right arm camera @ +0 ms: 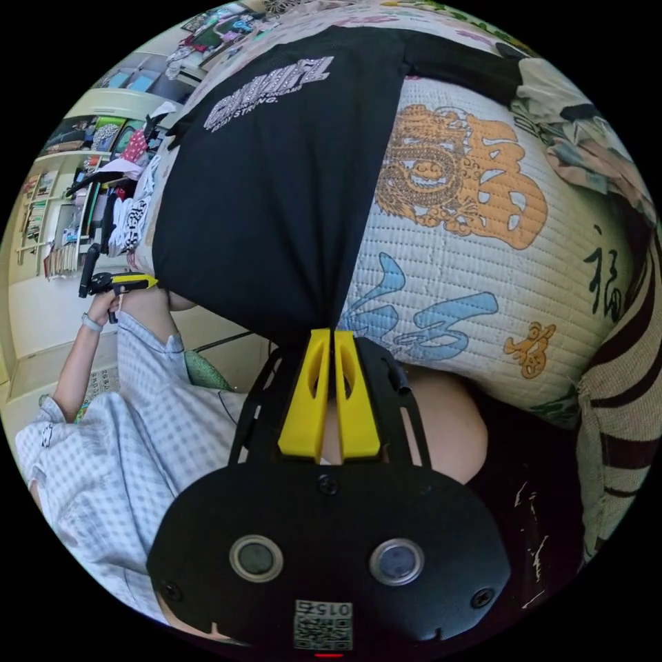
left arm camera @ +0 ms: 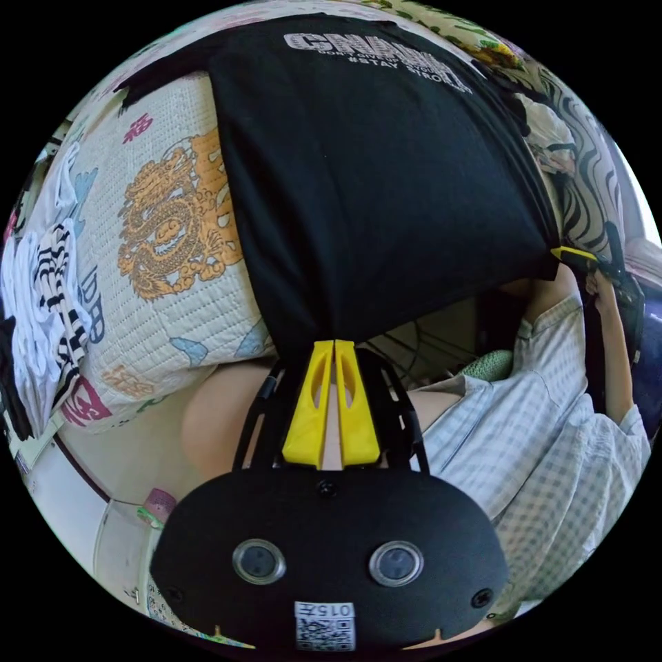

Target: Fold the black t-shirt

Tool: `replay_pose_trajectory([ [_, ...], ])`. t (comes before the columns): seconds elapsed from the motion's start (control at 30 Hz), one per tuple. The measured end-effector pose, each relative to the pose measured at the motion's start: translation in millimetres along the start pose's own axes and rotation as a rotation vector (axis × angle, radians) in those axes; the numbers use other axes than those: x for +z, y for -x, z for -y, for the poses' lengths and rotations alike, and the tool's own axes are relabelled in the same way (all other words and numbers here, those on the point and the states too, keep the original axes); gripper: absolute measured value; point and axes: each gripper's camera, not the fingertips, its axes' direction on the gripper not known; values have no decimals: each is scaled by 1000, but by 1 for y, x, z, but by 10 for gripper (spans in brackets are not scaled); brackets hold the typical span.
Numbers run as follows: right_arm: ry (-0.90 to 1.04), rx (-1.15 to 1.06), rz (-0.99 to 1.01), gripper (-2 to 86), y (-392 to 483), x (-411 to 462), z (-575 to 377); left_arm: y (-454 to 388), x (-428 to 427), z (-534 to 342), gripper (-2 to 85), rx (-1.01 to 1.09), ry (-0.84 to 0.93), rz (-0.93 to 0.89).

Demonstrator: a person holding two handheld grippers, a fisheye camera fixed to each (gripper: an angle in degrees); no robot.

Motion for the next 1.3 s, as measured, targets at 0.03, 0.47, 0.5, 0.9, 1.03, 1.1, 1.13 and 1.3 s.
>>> replay_pose_trajectory([
  [0.03, 8, 1, -3, 0, 1, 2, 0, -1, 2, -1, -6, -10, -5, -9],
  [0.47, 0, 40, -53, 9, 28, 12, -27, -53, 39, -1, -8, -9, 53, 161],
  [0.5, -73, 50, -61, 7, 31, 0, -40, -57, 31, -9, -8, -20, -13, 182],
  [0.9, -405, -22, -184, -6, 127, -38, -62, -151, -14, -30, -9, -63, -668, 104],
  [1.03, -765, -67, -348, -6, 181, -59, -99, -221, -10, -50, -8, 17, -969, 271],
  [1.1, -876, -70, -423, -7, 199, -72, -113, -248, -8, -49, -8, 40, -1083, 369],
  [1.13, -896, -63, -444, -8, 201, -75, -115, -263, -8, -42, -8, 58, -1125, 396],
  [1.3, -988, 80, -465, -8, 166, -110, -111, -301, -19, 49, -1, 231, -1030, 212],
])
